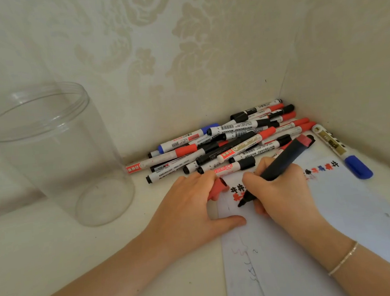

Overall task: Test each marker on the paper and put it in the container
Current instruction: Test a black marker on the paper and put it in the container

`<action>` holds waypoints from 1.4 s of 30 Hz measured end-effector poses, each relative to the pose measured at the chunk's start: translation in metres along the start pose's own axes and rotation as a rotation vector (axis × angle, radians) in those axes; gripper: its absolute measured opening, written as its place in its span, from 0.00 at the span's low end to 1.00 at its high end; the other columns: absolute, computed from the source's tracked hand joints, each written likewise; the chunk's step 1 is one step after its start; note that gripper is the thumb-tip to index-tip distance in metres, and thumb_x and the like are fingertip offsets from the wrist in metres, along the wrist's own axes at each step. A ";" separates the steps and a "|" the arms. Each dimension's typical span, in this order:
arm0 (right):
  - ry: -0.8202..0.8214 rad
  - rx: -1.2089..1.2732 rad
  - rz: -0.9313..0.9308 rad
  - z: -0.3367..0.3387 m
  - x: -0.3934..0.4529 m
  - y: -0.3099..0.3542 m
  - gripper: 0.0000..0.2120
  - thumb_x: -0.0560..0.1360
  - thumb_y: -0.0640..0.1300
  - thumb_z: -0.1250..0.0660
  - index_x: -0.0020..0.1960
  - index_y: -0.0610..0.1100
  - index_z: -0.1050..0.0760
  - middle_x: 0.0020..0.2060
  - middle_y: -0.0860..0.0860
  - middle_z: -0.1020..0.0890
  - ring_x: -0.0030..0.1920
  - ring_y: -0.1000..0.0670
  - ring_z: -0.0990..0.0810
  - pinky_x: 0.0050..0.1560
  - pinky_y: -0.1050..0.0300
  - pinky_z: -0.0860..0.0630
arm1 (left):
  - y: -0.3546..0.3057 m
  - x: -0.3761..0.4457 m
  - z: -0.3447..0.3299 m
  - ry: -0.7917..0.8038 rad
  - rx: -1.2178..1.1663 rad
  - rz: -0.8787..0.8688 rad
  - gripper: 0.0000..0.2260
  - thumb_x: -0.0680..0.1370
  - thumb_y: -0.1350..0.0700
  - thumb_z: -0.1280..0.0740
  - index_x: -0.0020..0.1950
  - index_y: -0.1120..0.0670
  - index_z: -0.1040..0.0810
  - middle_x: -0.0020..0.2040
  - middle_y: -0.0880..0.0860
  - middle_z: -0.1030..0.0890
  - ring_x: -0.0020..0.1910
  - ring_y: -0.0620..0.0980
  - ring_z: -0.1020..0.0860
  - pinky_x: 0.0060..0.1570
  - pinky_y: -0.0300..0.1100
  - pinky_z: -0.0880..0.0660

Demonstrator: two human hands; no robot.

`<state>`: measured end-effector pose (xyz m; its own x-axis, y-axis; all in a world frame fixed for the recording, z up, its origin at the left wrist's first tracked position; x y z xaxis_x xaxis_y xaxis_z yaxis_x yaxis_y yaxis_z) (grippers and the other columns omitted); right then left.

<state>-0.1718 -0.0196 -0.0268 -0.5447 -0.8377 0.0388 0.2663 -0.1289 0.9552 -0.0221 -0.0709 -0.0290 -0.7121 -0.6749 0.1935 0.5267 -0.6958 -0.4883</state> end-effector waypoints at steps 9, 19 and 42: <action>-0.039 -0.049 0.067 0.001 -0.001 0.001 0.09 0.70 0.34 0.34 0.38 0.30 0.33 0.24 0.44 0.31 0.23 0.52 0.34 0.23 0.65 0.35 | -0.001 0.000 0.000 0.000 0.024 0.005 0.19 0.64 0.31 0.33 0.44 0.39 0.35 0.45 0.40 0.27 0.43 0.40 0.31 0.48 0.39 0.32; -0.002 -0.043 0.026 -0.001 0.001 -0.001 0.08 0.69 0.34 0.34 0.38 0.29 0.31 0.20 0.43 0.29 0.18 0.51 0.31 0.21 0.64 0.34 | -0.002 0.001 0.001 0.005 0.024 0.004 0.20 0.64 0.31 0.32 0.40 0.39 0.39 0.48 0.40 0.24 0.43 0.40 0.31 0.48 0.37 0.33; 0.131 0.811 -0.036 0.003 -0.003 0.020 0.10 0.69 0.42 0.35 0.38 0.34 0.29 0.27 0.42 0.27 0.23 0.47 0.30 0.27 0.57 0.28 | -0.002 -0.001 0.002 -0.031 -0.020 -0.092 0.19 0.76 0.40 0.55 0.45 0.50 0.31 0.42 0.45 0.24 0.43 0.44 0.31 0.44 0.33 0.38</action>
<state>-0.1674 -0.0180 -0.0065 -0.4313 -0.9020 0.0175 -0.4340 0.2245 0.8725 -0.0213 -0.0690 -0.0265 -0.7426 -0.6154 0.2643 0.4496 -0.7506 -0.4843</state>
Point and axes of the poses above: each hand's wrist, its own x-axis towards the middle knuckle, its own z-axis out of the back of the hand, y = z × x, the point moved 5 cm from there along x, towards the middle knuckle
